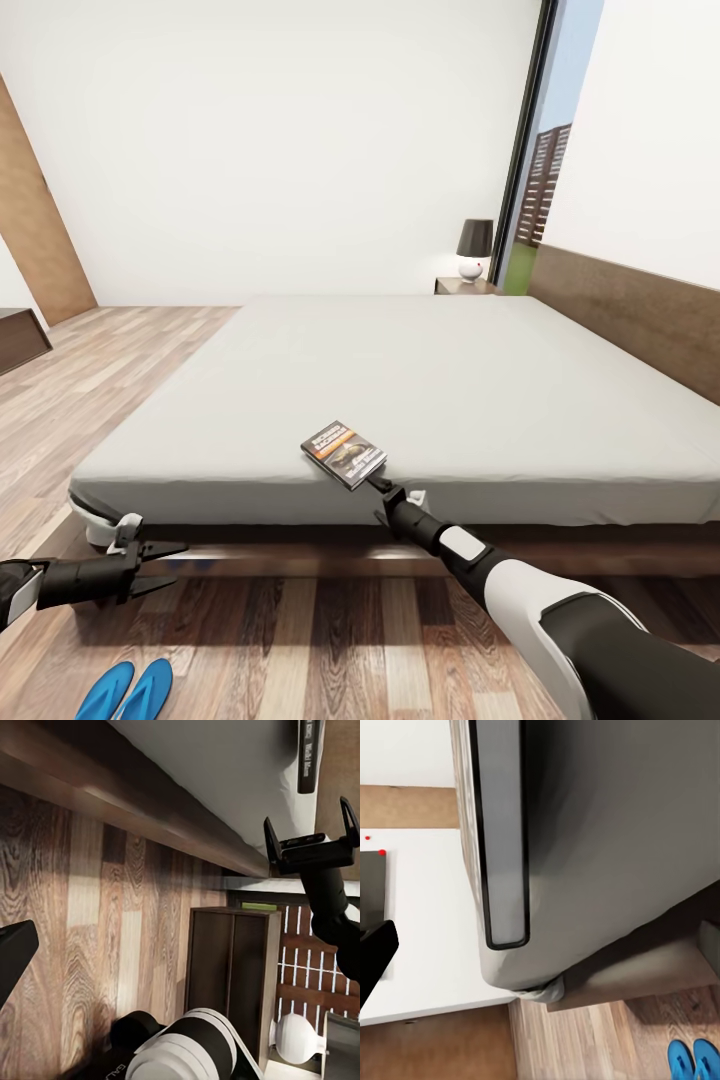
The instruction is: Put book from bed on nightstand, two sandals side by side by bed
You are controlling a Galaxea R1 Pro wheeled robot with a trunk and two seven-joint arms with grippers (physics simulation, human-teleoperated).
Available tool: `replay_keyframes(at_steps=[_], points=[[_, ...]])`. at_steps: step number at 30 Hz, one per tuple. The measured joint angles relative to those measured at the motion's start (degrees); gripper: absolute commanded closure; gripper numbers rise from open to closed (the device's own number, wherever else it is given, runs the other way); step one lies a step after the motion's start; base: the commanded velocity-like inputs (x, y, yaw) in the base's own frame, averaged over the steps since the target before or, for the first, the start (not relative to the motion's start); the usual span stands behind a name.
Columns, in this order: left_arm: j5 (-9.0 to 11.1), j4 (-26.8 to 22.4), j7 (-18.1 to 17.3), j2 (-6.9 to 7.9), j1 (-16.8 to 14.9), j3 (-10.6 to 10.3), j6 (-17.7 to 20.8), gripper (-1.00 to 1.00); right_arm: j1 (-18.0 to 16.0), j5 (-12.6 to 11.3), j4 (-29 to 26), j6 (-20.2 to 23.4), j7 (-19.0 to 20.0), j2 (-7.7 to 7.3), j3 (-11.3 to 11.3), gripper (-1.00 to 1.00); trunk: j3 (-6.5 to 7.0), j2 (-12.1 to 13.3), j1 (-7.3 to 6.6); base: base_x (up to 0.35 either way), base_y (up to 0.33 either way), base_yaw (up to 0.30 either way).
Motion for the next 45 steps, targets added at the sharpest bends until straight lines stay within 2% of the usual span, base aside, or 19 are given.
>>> replay_keyframes(at_steps=[45], points=[[0.0, 0.0, -0.1, 0.40, 0.0, 0.0, 0.1, -1.00, 0.0, 0.1, 0.3, -0.2, -0.1, 0.25, 0.2, -1.00, 0.00, 0.0, 0.00, 0.000, 0.000, 0.000]])
